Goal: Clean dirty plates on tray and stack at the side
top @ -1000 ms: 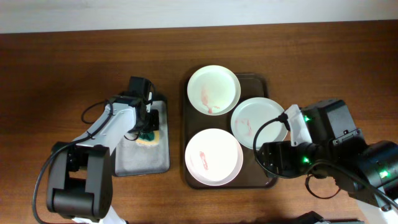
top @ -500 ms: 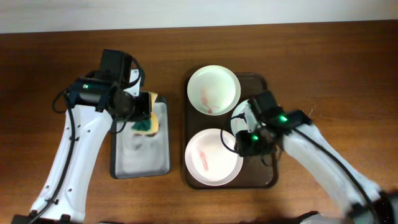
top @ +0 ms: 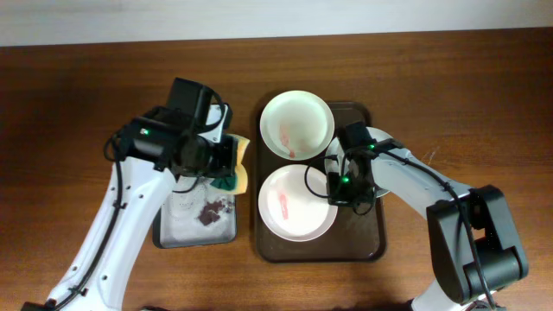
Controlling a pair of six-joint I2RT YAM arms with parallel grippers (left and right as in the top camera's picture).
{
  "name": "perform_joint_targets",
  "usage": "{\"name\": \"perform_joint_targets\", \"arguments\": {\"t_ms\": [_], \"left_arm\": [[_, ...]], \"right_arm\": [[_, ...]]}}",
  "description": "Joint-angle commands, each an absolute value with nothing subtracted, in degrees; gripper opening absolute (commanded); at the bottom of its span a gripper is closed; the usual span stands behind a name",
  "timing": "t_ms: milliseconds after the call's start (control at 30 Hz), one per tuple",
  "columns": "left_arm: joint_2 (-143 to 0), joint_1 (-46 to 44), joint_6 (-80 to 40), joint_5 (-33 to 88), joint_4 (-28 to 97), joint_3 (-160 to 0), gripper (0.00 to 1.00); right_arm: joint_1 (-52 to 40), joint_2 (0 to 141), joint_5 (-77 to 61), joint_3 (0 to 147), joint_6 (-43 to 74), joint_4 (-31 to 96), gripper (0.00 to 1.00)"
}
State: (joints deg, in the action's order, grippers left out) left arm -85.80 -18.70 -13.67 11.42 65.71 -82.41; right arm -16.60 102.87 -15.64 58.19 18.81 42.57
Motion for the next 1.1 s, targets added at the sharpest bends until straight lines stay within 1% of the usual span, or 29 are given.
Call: {"name": "perform_joint_targets", "arguments": {"t_ms": [0,67,100,200,267,367,467,500,567,600,633,667,733,767,867,967,1000,1067], "left_arm": [[-86.8,-24.2,-22.2,12.8,57.4,-75.2,0.00],[-90.9,-30.3,-24.7,16.8,44.6,-68.4,0.00],[-92.9,-32.2,-25.2,18.5,41.0,-67.2,0.00],[-101.1,-37.3,-27.9,18.6,33.6,-66.6,0.00],[-107.2,-38.6,-32.4,17.6,31.2,-66.6,0.00],[-112.7,-38.6,-35.4,18.2,29.1,-66.6,0.00],[-114.3,-38.6,-35.1,16.7,28.7,-66.6,0.00],[-114.2,-38.5,-33.4,13.3,29.6,-66.7,0.00],[-114.2,-38.3,-33.1,2.0,35.9,-67.6,0.00],[-114.2,-38.1,-33.1,-8.2,41.5,-68.8,0.00],[-114.2,-37.9,-33.0,-15.4,45.4,-69.8,0.00],[-114.1,-37.3,-32.9,-20.1,48.7,-71.2,0.00],[-114.1,-36.5,-32.9,-21.9,50.4,-73.0,0.00],[-114.1,-36.5,-32.9,-20.9,49.7,-73.3,0.00],[-114.2,-36.5,-33.0,-6.2,45.0,-73.2,0.00],[-114.2,-36.8,-32.9,18.5,36.7,-73.2,0.00],[-114.2,-37.0,-32.9,24.0,34.2,-73.2,0.00],[-114.2,-37.8,-32.9,27.9,30.9,-73.2,0.00]], "right_arm": [[-15.4,105.0,-12.0,57.5,19.8,43.5,0.04],[-15.4,105.0,-13.2,57.5,19.7,43.5,0.04],[-15.4,105.0,-13.3,57.5,19.7,43.4,0.04],[-15.4,105.0,-13.3,57.5,19.7,43.4,0.04],[-15.4,105.0,-13.3,57.5,19.7,43.5,0.04],[-15.4,105.0,-13.3,57.5,19.7,43.4,0.04],[-15.4,105.0,-13.3,57.5,19.7,43.5,0.04],[-15.4,105.0,-13.3,57.5,19.7,43.5,0.04],[-15.4,105.0,-13.5,57.5,19.7,43.7,0.04],[-15.4,105.0,-13.5,57.5,19.7,43.7,0.04],[-15.4,105.0,-13.5,57.5,19.7,43.7,0.04],[-15.4,105.0,-13.5,57.5,19.8,43.7,0.04],[-15.4,105.0,-13.5,57.5,19.7,43.7,0.04],[-15.4,105.0,-13.5,57.5,19.7,43.7,0.04],[-15.4,105.0,-13.5,57.5,19.7,43.7,0.04],[-15.4,105.0,-13.5,57.5,19.7,43.6,0.04],[-15.4,105.0,-13.5,57.5,19.7,43.5,0.04],[-15.4,105.0,-13.5,57.5,19.7,43.5,0.04]]}}
